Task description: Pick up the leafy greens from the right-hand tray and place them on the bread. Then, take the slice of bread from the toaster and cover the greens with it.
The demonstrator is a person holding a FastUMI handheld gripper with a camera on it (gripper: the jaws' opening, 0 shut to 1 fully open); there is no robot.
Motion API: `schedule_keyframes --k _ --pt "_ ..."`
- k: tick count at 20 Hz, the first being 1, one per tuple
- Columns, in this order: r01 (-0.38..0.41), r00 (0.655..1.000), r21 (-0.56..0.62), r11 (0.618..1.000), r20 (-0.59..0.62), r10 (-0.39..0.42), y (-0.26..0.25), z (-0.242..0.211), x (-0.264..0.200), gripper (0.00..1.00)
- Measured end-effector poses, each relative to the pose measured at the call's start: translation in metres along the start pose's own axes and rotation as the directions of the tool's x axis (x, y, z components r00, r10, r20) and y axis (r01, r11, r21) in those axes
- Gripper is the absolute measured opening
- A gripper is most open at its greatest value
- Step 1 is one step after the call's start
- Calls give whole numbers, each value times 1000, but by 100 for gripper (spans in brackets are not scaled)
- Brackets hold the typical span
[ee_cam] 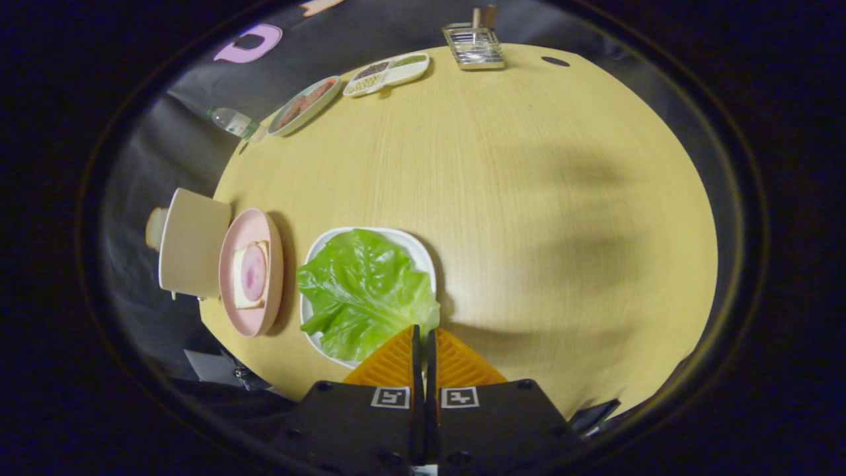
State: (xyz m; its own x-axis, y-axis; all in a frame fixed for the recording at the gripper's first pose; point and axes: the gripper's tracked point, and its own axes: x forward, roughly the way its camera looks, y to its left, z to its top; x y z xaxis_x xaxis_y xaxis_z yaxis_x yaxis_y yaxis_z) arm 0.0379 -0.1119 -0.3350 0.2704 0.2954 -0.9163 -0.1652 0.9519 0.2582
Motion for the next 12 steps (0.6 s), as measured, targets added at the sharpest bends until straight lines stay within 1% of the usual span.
schedule_keyframes --k 3,5,8,12 --pt "-4 1000 6 1000 28 4 6 8 -12 4" --pt "18 999 -3 1000 39 -18 4 12 -20 4" --pt "103 994 -76 992 54 -99 -6 13 -23 4" --pt "208 977 -183 961 85 -195 -13 15 -26 4"
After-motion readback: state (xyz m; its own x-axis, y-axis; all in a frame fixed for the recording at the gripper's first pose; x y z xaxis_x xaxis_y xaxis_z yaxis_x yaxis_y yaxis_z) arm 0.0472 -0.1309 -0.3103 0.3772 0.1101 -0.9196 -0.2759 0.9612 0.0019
